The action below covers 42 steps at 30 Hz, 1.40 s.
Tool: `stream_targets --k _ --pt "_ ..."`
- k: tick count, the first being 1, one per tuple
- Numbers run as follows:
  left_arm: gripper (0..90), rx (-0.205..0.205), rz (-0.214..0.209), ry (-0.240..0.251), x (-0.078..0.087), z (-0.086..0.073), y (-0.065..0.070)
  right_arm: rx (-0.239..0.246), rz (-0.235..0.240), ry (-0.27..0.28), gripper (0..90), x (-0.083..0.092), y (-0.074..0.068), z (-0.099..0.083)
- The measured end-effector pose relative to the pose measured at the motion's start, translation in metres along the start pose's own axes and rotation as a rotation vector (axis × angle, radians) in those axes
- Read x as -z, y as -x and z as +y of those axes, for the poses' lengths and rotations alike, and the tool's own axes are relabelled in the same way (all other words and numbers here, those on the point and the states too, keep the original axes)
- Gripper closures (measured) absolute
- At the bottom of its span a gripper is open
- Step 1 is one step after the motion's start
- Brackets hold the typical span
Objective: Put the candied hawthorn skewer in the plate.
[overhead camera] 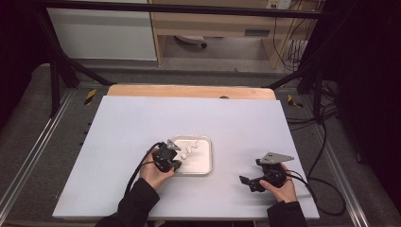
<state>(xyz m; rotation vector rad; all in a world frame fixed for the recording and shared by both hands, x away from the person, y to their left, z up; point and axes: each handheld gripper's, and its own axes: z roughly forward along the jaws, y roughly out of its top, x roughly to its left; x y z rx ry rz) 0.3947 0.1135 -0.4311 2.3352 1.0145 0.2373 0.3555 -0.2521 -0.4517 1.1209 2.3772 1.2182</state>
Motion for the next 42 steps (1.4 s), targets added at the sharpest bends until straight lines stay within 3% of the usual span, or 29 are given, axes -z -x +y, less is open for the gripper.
stream_targets --k 10,19,26,31,42 --pt "86.9 -0.002 -0.005 -0.002 -0.001 0.000 -0.001 0.003 0.002 0.000 0.8 -0.001 0.000 0.000" --pt "75.7 -0.002 -0.005 0.037 0.006 0.000 -0.003 0.002 0.002 0.001 0.8 -0.001 0.000 0.000" --pt "57.0 0.006 -0.020 0.089 0.020 -0.004 -0.008 -0.002 0.003 0.000 0.8 -0.001 0.000 0.000" --pt "43.0 -0.011 -0.027 0.123 0.031 -0.010 -0.015 -0.004 0.002 -0.001 0.8 0.000 0.000 0.000" --pt "14.5 -0.036 -0.028 0.195 0.050 -0.034 -0.031 -0.009 0.003 0.003 0.7 0.001 0.001 0.000"
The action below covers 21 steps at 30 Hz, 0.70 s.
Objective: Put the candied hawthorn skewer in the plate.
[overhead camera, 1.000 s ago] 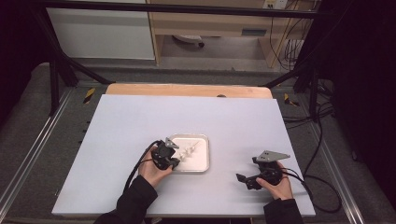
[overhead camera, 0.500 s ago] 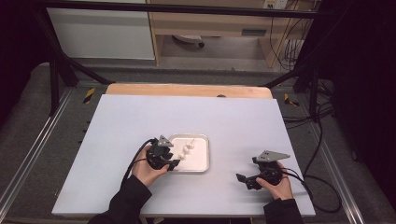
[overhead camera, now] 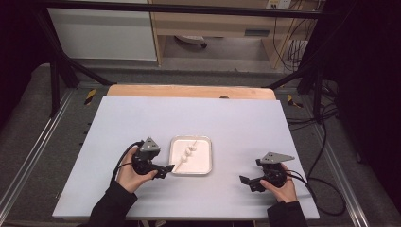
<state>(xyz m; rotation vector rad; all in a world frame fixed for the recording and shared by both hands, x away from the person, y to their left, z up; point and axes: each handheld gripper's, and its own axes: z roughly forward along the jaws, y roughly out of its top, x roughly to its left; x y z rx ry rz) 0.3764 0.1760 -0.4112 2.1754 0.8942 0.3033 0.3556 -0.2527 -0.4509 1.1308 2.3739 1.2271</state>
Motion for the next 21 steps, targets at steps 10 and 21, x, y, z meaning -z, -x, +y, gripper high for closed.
stream_targets --k 10,21 --pt "7.4 0.039 0.028 0.023 0.015 -0.034 -0.015 0.000 -0.001 -0.004 0.8 -0.001 0.000 0.000" --pt "7.3 0.094 0.058 0.060 0.035 -0.073 -0.030 -0.006 -0.003 -0.015 0.8 -0.002 -0.001 -0.001"
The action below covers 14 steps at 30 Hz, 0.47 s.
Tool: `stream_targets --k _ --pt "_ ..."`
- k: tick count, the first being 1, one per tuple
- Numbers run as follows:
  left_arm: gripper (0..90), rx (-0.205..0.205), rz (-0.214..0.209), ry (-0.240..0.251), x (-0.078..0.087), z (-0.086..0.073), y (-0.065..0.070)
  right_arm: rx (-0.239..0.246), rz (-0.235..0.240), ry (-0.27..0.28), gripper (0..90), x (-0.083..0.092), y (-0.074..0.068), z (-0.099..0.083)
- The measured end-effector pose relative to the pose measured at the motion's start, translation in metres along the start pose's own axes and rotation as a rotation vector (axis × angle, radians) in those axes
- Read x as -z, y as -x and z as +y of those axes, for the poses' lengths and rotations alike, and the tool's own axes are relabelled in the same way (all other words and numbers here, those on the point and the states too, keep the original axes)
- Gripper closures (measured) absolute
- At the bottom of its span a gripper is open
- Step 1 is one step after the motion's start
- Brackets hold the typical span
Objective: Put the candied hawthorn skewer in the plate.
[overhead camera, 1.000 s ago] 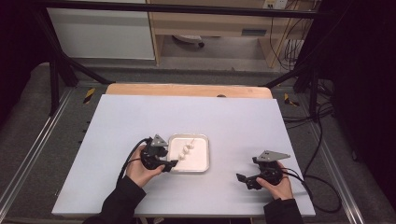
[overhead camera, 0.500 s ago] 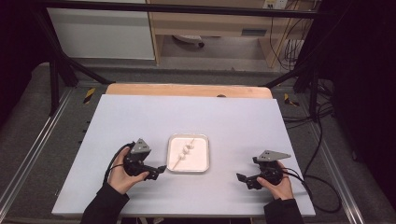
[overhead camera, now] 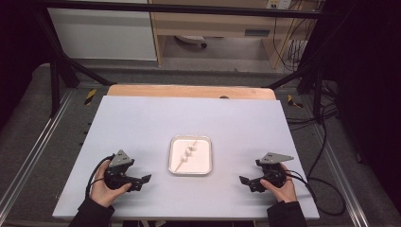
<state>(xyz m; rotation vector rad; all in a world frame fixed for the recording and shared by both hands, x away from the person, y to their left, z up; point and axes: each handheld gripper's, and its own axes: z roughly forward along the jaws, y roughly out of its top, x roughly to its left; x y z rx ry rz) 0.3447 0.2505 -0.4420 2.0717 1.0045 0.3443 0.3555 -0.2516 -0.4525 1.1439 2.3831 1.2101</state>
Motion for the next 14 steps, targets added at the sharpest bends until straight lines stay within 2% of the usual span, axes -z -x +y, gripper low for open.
stream_targets --k 3,6,14 --pt "7.3 0.015 0.003 0.005 0.003 -0.009 -0.005 0.006 0.000 -0.007 0.7 -0.001 0.000 -0.001" --pt "7.4 0.014 0.022 -0.005 0.004 -0.015 -0.008 0.007 0.001 -0.012 0.7 -0.001 0.000 -0.001" --pt "7.4 0.016 0.019 -0.003 0.005 -0.017 -0.009 0.009 0.004 -0.013 0.7 -0.001 -0.001 -0.001"
